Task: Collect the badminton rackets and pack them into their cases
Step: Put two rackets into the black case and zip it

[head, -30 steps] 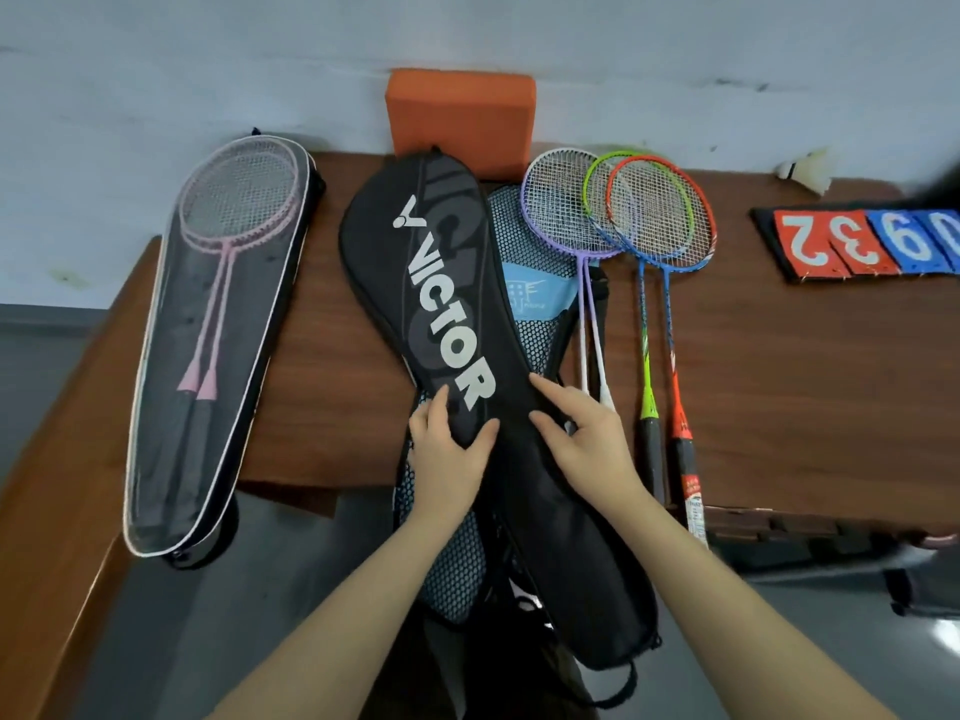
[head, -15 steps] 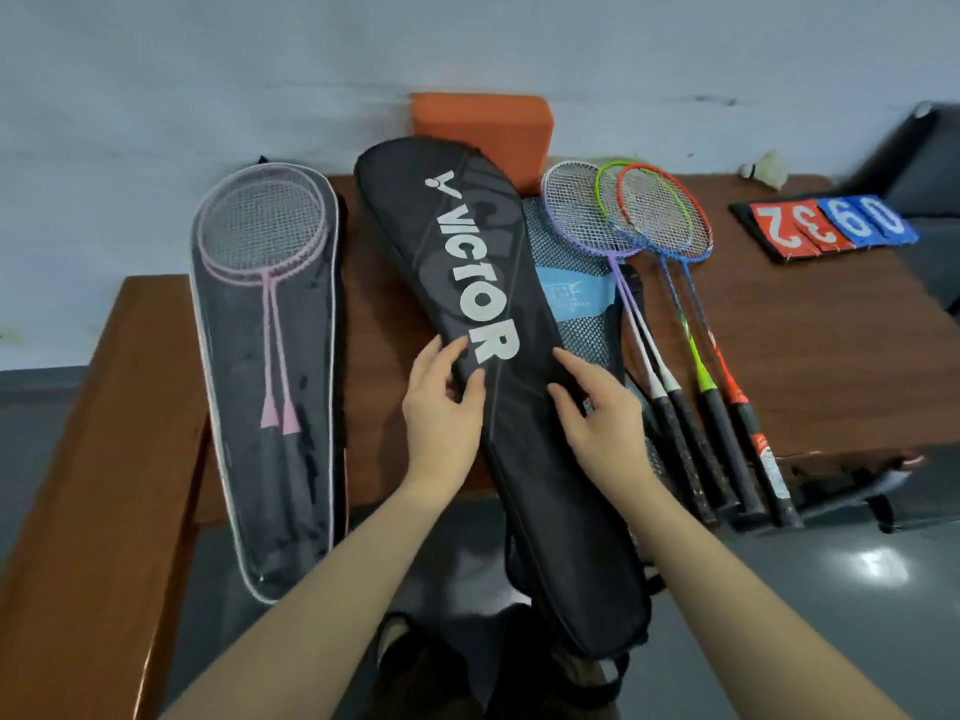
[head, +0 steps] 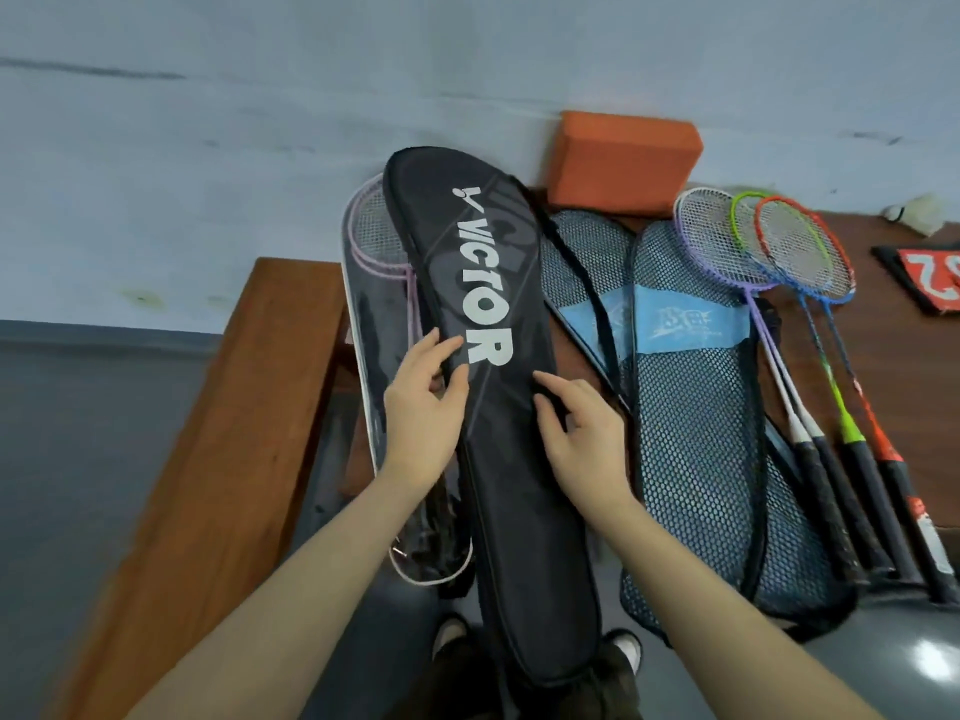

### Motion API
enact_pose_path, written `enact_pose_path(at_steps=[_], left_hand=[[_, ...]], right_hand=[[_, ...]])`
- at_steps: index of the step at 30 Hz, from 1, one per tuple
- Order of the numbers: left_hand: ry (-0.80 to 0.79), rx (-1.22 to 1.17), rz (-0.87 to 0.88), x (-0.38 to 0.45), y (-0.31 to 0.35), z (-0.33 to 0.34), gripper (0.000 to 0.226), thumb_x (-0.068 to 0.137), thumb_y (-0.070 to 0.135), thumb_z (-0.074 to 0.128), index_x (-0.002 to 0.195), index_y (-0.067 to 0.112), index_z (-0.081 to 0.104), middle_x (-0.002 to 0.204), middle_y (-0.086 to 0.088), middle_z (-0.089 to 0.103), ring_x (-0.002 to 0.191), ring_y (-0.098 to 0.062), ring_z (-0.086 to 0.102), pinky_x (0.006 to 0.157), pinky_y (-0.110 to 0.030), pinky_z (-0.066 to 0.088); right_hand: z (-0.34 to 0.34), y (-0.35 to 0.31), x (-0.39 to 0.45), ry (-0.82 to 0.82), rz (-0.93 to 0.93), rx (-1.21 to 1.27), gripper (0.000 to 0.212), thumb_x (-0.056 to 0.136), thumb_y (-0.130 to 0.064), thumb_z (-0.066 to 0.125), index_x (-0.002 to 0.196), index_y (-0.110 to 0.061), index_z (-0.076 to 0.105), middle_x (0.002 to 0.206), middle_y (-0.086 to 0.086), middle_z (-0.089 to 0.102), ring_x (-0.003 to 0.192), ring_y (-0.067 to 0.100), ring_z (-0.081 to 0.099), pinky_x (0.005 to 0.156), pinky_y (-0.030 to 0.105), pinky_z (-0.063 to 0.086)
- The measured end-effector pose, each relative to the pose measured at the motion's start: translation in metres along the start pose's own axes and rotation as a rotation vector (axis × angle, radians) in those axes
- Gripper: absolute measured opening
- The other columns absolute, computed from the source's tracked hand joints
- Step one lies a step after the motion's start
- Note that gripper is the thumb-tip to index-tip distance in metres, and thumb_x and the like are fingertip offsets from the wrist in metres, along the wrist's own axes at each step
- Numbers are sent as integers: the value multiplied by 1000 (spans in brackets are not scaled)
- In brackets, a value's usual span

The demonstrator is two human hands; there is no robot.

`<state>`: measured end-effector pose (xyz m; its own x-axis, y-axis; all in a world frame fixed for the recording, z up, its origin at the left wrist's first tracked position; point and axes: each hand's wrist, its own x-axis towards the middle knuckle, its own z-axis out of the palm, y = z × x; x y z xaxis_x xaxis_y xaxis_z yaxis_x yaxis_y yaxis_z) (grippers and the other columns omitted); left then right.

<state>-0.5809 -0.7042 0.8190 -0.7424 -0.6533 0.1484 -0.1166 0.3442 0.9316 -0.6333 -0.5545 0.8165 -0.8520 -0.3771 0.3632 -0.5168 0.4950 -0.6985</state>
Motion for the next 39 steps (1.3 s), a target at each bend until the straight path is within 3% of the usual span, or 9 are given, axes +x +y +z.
enact_pose_path(at_steps=[4, 8, 10, 16, 22, 25, 31, 36, 39], left_hand=[[41, 40, -31, 27, -20, -23, 30, 86, 12, 61, 115, 19, 63, 133, 1, 52, 84, 11, 54, 82, -3, 39], [33, 128, -86, 51, -46, -35, 34, 87, 10, 60, 121, 12, 59, 133, -5, 53, 110, -18, 56, 99, -32, 43], [-26, 216, -141, 61, -62, -37, 40, 88, 9, 58, 128, 8, 52, 134, -9, 52, 119, -22, 51, 104, -37, 39], [-179, 333, -222, 61, -98, -27, 51, 89, 7, 56, 136, 2, 38, 140, -13, 43, 127, -26, 43, 108, -34, 33], [-44, 590, -230, 47, -109, -15, 46, 93, 17, 48, 137, 10, 41, 142, -12, 36, 128, -30, 32, 104, -45, 25], [-38, 527, -263, 42, -113, -21, 48, 94, 20, 46, 140, 13, 36, 130, -12, 45, 120, -28, 41, 101, -47, 30], [-97, 362, -260, 42, -120, -31, 52, 95, 25, 47, 143, 16, 29, 127, -8, 43, 111, -21, 49, 103, -47, 35], [-177, 291, -269, 43, -122, -27, 60, 94, 27, 50, 146, 15, 21, 134, -8, 35, 121, -18, 41, 108, -47, 29], [-200, 257, -284, 46, -123, -25, 59, 94, 21, 51, 145, 15, 22, 135, -7, 34, 123, -16, 38, 110, -47, 27]], right_hand=[[37, -13, 21, -50, 9, 37, 26, 87, -8, 60, 113, -9, 65, 92, 7, 67, 76, 26, 60, 70, 43, 51], [71, -16, 37, -133, 35, 26, 30, 89, -12, 58, 119, -10, 60, 99, 6, 65, 82, 25, 60, 77, 40, 49], [86, -11, 43, -209, 55, -2, 32, 90, -15, 57, 122, -12, 58, 107, 6, 64, 90, 24, 60, 82, 39, 48], [108, 19, 32, -368, 172, -134, 44, 92, -23, 54, 135, -23, 45, 125, -1, 60, 110, 18, 57, 93, 36, 40], [110, 22, 30, -286, 117, -51, 38, 87, -22, 63, 124, -19, 58, 85, 0, 69, 70, 18, 61, 81, 43, 49], [112, 27, 30, -320, 75, -70, 34, 89, -26, 61, 123, -21, 60, 77, 0, 67, 69, 16, 61, 80, 43, 49], [118, 40, 42, -331, 144, -230, 57, 87, -45, 56, 140, -34, 37, 107, 0, 55, 100, 20, 53, 87, 38, 40], [127, 48, 58, -470, 348, -136, 67, 85, -51, 54, 143, -44, 22, 119, 10, 50, 109, 29, 50, 102, 45, 34], [125, 53, 61, -502, 418, 7, 67, 84, -47, 58, 141, -43, 23, 127, 9, 48, 115, 27, 47, 100, 38, 38]])
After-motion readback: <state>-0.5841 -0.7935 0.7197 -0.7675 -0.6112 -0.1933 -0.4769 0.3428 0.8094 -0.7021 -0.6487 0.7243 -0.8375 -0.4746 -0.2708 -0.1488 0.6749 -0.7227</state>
